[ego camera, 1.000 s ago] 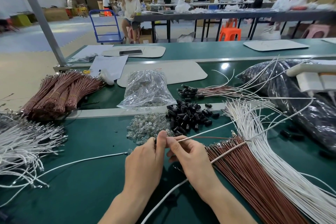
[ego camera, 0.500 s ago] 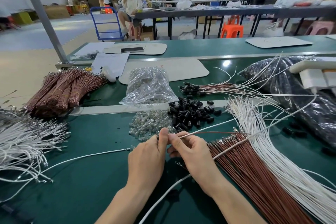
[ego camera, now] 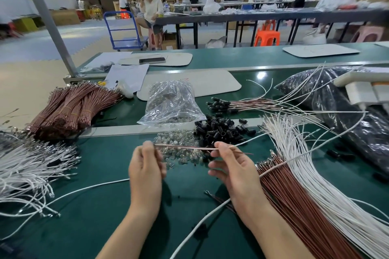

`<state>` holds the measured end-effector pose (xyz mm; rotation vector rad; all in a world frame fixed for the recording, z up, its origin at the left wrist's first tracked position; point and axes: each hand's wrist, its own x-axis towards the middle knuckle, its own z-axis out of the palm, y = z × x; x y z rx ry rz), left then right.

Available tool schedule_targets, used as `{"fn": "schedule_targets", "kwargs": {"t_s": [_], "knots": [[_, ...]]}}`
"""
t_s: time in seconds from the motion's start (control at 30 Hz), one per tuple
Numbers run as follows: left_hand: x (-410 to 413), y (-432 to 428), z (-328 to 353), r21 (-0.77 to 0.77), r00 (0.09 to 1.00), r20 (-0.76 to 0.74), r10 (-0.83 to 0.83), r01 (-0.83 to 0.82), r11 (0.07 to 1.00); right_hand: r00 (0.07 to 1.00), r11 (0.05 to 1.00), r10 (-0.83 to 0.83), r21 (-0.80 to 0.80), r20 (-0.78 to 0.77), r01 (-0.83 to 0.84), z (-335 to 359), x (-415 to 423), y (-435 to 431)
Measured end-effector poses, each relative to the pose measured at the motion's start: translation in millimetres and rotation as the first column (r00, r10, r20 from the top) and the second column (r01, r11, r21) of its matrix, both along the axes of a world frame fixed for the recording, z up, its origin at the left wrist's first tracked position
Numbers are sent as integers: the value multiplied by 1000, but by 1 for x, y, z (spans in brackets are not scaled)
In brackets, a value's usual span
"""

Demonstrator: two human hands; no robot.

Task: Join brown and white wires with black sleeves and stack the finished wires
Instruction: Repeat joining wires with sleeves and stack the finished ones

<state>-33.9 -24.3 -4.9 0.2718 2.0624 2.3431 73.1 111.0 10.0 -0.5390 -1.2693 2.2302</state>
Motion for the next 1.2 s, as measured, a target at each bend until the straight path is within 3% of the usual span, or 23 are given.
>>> {"fn": "schedule_targets", "kwargs": {"t_s": [0.17,0.27,0.4,0.53,0.6,0.67,0.73,0.8,0.9,1.03,1.13,1.2], "knots": [[-28,-18,6,230,958,183,221,-260,938,1000,999,3,40,-11,-3,0,0,2],[-39,-29,11,320,926,289,241,-331,888,1000,999,-15,51,-23,16,2,1,2],[-40,-34,15,347,939,297,174,-276,896,995,996,-90,25,-45,91,8,5,8],[-38,-36,22,313,991,132,27,-67,947,986,986,-163,-52,-46,161,14,11,25],[-37,-38,24,155,998,-64,-30,39,987,984,984,-172,-59,-44,170,22,16,42],[-40,-39,24,-161,950,-297,-99,53,986,986,986,-166,-9,-15,166,33,20,67],[-47,-32,26,-419,893,-393,-220,39,907,987,985,-158,76,31,155,47,22,95],[-53,-15,31,-560,856,-406,-321,45,828,983,974,-171,162,65,159,61,21,122],[-61,33,44,-602,816,-428,-389,64,796,975,957,-221,194,13,214,83,13,162],[-83,117,65,-572,761,-536,-365,-10,820,952,957,-282,27,-122,287,113,-5,217],[-100,174,71,-637,740,-543,-397,-55,769,968,964,-252,87,13,250,113,-9,238],[-109,203,64,-737,744,-482,-463,-58,674,968,961,-218,199,127,191,100,-6,233]]}}
